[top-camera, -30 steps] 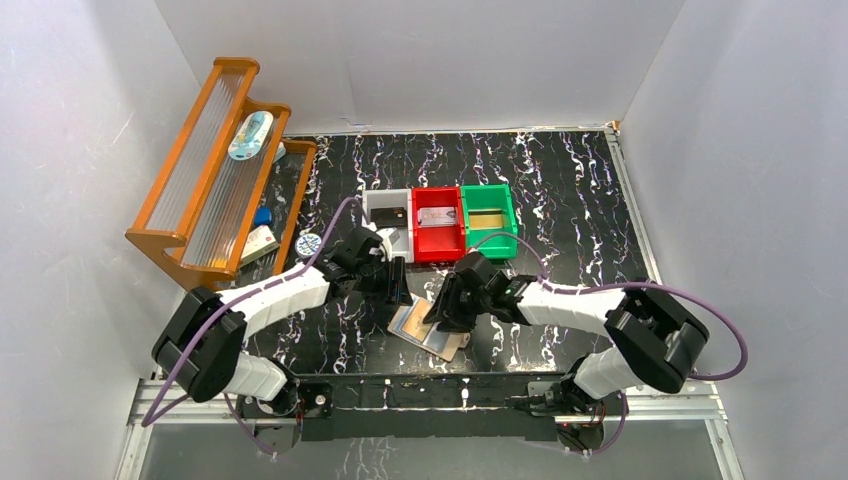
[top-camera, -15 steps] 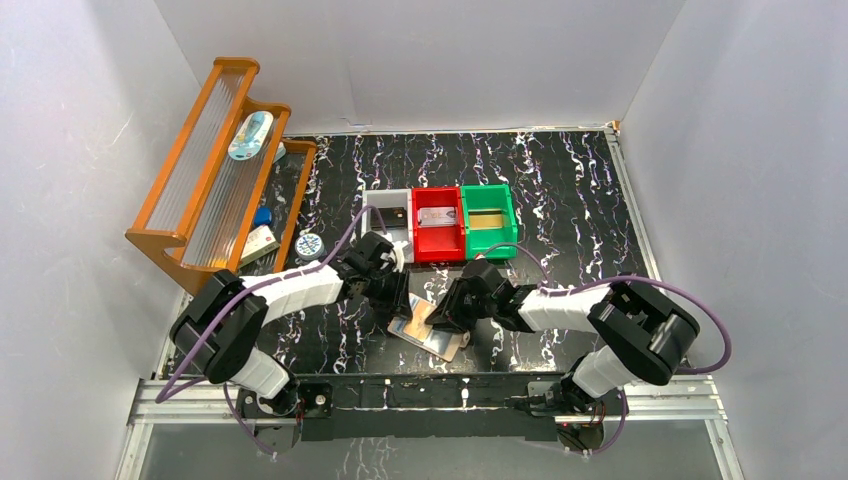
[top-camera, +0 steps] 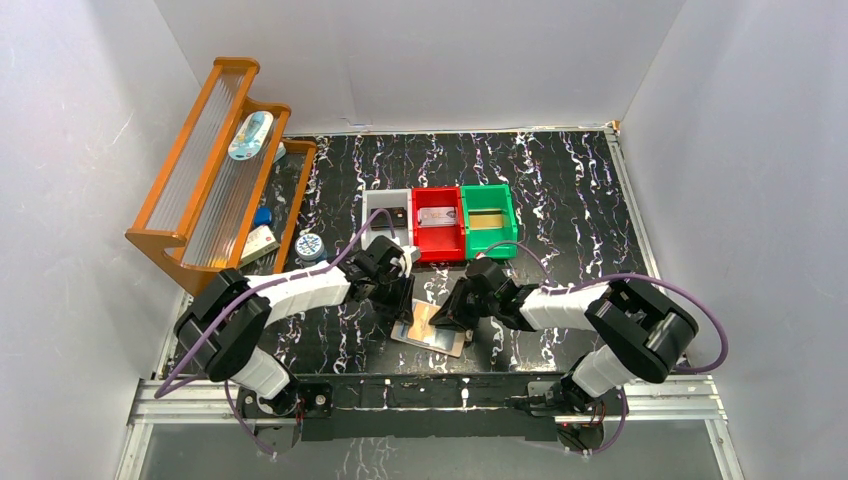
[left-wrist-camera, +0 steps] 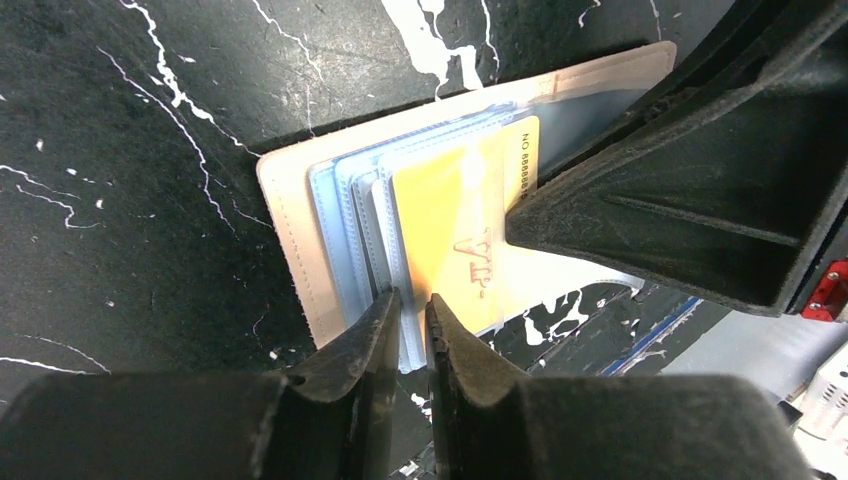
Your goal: Take the credit cards out of the card holder
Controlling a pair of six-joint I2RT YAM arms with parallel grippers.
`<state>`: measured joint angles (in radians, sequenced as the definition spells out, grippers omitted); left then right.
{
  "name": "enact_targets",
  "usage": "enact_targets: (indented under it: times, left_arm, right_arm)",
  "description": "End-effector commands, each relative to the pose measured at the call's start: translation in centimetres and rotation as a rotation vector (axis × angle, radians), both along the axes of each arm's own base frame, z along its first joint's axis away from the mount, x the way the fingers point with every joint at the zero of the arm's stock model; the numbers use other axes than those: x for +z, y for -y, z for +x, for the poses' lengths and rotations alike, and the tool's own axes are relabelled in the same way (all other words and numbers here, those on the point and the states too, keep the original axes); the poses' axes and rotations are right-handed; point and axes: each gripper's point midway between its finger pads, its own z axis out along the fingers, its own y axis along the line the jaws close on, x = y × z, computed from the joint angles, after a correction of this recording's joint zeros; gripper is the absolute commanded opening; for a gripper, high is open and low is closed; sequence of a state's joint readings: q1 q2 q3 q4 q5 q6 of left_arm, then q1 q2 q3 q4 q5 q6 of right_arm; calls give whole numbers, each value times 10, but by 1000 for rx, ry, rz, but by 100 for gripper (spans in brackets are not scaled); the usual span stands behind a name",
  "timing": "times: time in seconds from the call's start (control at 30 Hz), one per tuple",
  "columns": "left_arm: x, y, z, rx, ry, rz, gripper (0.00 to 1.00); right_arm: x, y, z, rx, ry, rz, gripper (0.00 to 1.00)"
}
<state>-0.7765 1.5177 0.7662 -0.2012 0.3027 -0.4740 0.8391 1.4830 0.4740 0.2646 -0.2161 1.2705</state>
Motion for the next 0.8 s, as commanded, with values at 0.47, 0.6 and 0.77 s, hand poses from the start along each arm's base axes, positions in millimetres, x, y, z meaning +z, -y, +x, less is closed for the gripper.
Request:
enact_targets:
  times: [0.47, 0.6, 0.77]
  left_arm:
    - [-44, -37, -20, 63, -98, 213, 8]
    - [-44, -37, -20, 62, -99, 210, 8]
    - [-38, -32, -18, 53, -89, 185, 8]
  right_arm:
    - [7, 28, 6, 89, 117, 38, 12]
    - [5, 29, 3, 93, 101, 49, 13]
    - [6, 24, 3, 74, 77, 98, 24]
